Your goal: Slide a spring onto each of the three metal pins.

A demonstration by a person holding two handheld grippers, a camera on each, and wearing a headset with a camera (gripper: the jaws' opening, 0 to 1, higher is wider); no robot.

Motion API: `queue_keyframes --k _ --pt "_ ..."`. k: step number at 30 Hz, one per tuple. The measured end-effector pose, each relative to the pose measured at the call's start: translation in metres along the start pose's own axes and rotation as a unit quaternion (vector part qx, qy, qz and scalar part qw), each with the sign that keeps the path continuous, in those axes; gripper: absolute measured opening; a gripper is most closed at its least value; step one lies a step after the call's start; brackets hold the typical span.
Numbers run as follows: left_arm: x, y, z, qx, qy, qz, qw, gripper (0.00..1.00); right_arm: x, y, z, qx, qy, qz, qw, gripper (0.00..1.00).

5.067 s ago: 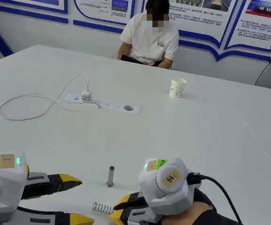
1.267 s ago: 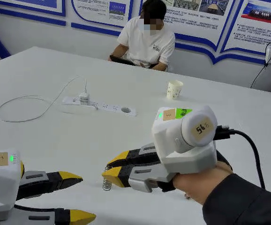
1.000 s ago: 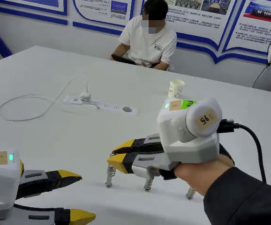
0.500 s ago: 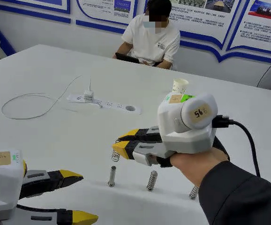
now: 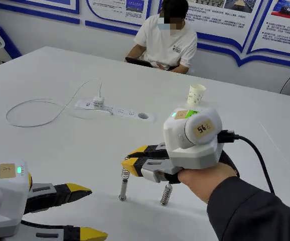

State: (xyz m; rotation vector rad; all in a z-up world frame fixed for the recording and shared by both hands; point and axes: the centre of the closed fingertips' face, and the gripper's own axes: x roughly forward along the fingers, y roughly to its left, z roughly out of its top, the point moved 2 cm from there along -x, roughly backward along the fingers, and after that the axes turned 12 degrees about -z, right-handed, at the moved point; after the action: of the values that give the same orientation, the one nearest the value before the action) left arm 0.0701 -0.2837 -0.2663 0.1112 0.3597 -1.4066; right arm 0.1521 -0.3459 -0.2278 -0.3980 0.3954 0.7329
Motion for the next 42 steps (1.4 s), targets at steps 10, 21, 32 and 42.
queue_keyframes --k 10,21,32,42 --pt "-0.001 0.001 -0.002 -0.003 0.002 0.0 1.0 0.55 0.006 -0.001 -0.008 0.006 0.008 0.0 0.9999 0.11" --pt "-0.001 0.001 -0.005 -0.005 0.004 -0.002 1.0 0.54 0.01 0.001 -0.015 0.008 0.013 -0.001 0.9999 0.11" --pt "-0.001 0.002 -0.007 -0.008 0.006 0.0 1.0 0.54 0.017 0.005 -0.03 0.014 0.023 0.0 0.9996 0.11" --pt "-0.001 0.004 -0.01 -0.011 0.006 0.001 0.9999 0.53 0.027 0.011 -0.041 0.014 0.037 0.005 0.9992 0.12"
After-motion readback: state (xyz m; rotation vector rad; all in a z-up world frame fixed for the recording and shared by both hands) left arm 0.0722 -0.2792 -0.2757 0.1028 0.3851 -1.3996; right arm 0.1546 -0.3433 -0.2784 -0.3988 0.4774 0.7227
